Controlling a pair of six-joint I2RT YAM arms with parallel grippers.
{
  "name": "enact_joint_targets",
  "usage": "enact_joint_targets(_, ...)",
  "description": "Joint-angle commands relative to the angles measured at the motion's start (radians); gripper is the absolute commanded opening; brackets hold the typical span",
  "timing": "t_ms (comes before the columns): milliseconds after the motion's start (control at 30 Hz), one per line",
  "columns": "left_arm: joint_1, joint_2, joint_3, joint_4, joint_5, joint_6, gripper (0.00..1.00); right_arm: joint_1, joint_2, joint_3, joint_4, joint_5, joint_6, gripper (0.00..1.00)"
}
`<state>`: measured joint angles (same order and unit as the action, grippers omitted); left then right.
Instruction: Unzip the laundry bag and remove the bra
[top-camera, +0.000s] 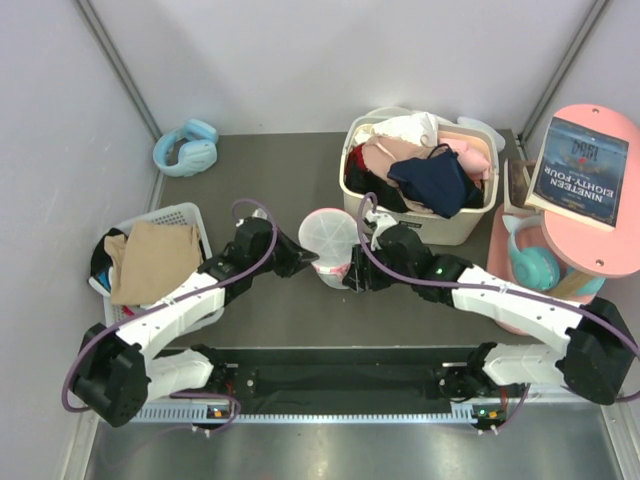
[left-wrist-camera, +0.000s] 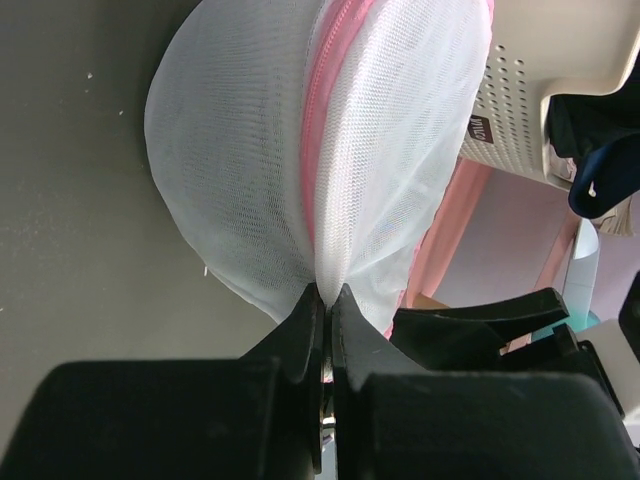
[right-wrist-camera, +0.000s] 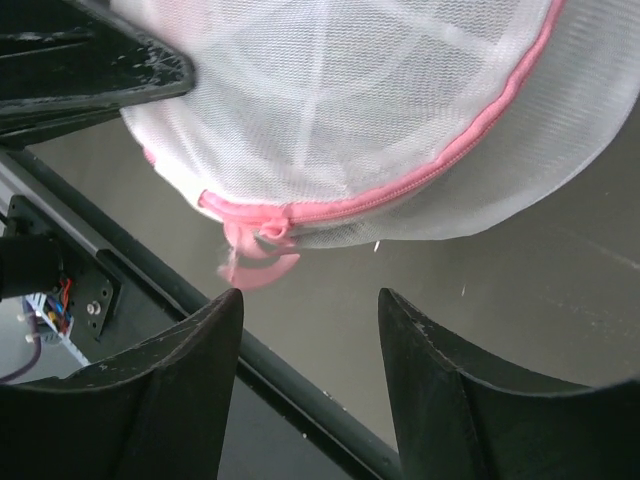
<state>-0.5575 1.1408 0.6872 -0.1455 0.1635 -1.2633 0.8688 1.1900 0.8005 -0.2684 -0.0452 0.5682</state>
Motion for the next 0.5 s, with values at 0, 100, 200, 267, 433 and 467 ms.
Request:
enact_joint_targets(0,-0.001,-0.038,0.040,-0.016,-0.035,-0.010,0.00,0.010,0.028,0.065,0.087,0.007,0.032,0.56)
enact_joint_targets(100,-0.002,-0.044,0.041,-0.031,-0.041,-0.004,0.00,0.012,0.062,0.074,0.107,-0.013,0.039,0.56)
enact_joint_targets(200,-0.002,-0.049,0.044,-0.039,-0.048,-0.002,0.00,0.009,0.077,0.083,0.124,-0.024,0.039,0.55)
enact_joint_targets(267,-0.002,-0.052,0.044,-0.043,-0.048,-0.001,0.00,0.010,0.072,0.088,0.135,-0.024,0.042,0.54)
enact_joint_targets(433,-0.005,-0.055,0.052,-0.052,-0.055,0.002,0.00,0.010,0.100,0.098,0.127,-0.007,0.039,0.51)
enact_joint_targets(467,-0.004,-0.056,0.054,-0.055,-0.055,0.004,0.00,0.010,0.100,0.097,0.130,-0.010,0.039,0.51)
